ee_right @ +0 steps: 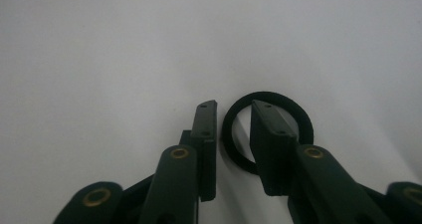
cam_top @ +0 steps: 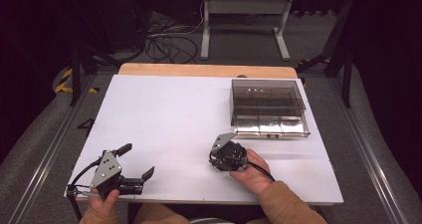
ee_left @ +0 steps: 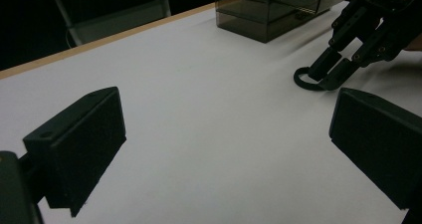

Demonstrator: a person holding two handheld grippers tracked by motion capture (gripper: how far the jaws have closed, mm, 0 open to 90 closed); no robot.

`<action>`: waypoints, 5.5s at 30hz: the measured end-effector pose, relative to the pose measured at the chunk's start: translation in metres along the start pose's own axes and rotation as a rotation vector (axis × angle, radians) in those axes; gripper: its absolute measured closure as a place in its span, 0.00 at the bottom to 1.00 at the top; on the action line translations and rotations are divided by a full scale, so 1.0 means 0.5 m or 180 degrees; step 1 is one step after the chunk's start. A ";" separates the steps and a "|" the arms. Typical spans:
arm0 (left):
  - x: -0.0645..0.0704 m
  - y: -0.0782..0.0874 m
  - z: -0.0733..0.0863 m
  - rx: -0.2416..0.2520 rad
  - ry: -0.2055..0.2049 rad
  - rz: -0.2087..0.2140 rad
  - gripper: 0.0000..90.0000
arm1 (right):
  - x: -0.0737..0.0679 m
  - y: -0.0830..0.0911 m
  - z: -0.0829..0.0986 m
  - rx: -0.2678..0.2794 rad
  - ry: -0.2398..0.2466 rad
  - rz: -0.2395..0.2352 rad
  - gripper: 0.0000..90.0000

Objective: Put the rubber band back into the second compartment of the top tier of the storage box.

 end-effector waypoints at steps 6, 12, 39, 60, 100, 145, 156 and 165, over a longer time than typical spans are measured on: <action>-0.001 0.000 0.000 0.0003 0.0005 -0.0001 0.02 | -0.001 -0.003 0.000 -0.0004 0.0009 0.0099 0.94; 0.000 0.000 0.000 0.0009 0.0007 0.0000 0.02 | -0.004 0.004 -0.002 0.0044 0.0045 0.0126 0.96; 0.000 0.000 0.000 0.0002 0.0007 0.0007 0.02 | -0.001 0.072 -0.017 0.0482 -0.0040 0.0158 0.96; 0.000 0.001 0.000 0.0005 0.0001 0.0005 0.02 | -0.005 0.123 -0.026 0.0831 -0.0044 0.0072 0.96; 0.001 0.000 0.000 -0.0002 0.0008 0.0009 0.02 | 0.061 0.228 -0.016 0.1082 -0.0217 0.0468 0.95; 0.001 -0.001 0.000 -0.0006 -0.0001 0.0003 0.02 | 0.182 0.311 0.046 0.1235 -0.0954 0.1089 0.96; 0.001 -0.001 0.000 -0.0006 -0.0003 0.0003 0.02 | 0.212 0.305 0.070 0.1174 -0.1190 0.1213 0.96; 0.001 -0.001 0.000 -0.0006 -0.0002 0.0002 0.02 | 0.221 0.300 0.077 0.1123 -0.1267 0.1252 0.96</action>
Point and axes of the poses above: each handheld gripper's, and its own axes: y roughly backward along the jaws, z roughly out of its underside, x roughly to its right, the point moved 5 cm from there along -y, roughly forward along the jaws, and after that the axes turned 4 degrees about -y, right-handed, at the moved point
